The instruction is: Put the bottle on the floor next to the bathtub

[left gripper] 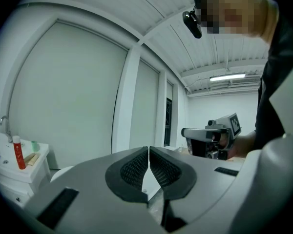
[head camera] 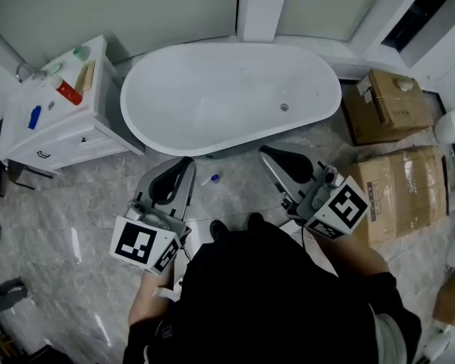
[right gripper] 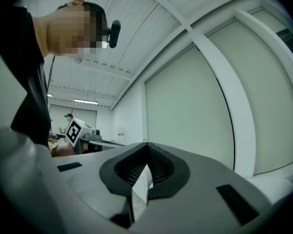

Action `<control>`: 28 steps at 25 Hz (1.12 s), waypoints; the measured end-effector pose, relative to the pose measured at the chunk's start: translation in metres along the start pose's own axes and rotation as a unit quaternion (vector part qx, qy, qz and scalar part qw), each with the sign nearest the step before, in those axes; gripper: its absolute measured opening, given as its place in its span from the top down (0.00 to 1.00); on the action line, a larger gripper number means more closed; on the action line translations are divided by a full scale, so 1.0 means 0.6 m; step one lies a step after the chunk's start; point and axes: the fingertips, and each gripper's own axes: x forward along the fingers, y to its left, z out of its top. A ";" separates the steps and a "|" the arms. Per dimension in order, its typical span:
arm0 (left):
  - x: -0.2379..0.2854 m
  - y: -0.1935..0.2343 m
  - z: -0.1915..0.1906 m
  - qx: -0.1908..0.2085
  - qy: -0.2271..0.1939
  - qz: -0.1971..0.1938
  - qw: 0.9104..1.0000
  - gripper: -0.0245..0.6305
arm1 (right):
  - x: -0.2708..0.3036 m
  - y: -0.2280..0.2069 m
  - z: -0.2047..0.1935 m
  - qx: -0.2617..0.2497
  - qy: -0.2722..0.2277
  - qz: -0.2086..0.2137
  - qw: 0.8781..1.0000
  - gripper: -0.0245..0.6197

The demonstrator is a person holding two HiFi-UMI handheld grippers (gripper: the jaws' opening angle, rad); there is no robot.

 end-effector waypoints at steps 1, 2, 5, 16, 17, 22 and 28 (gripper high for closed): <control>0.000 -0.002 0.003 -0.002 -0.003 0.005 1.000 0.93 | -0.007 0.007 0.009 0.008 -0.009 0.007 1.000 0.92; 0.000 -0.005 0.006 -0.006 -0.006 0.009 1.000 0.93 | -0.014 0.013 0.017 0.019 -0.017 0.013 1.000 0.92; 0.004 -0.014 0.007 -0.013 -0.006 0.016 1.000 0.93 | -0.027 0.009 0.025 0.045 -0.028 0.018 0.998 0.92; 0.031 -0.023 -0.018 -0.026 0.015 0.033 0.999 0.93 | -0.055 -0.062 -0.011 0.032 0.003 -0.015 0.999 0.92; 0.032 -0.024 -0.018 -0.026 0.015 0.034 0.999 0.93 | -0.058 -0.065 -0.012 0.034 0.003 -0.016 0.999 0.92; 0.034 -0.029 -0.015 -0.021 0.014 0.040 0.999 0.93 | -0.070 -0.079 -0.007 0.033 -0.002 -0.017 0.999 0.92; 0.027 -0.021 -0.015 -0.023 0.018 0.055 0.998 0.93 | -0.069 -0.075 -0.005 0.037 0.001 -0.004 0.999 0.92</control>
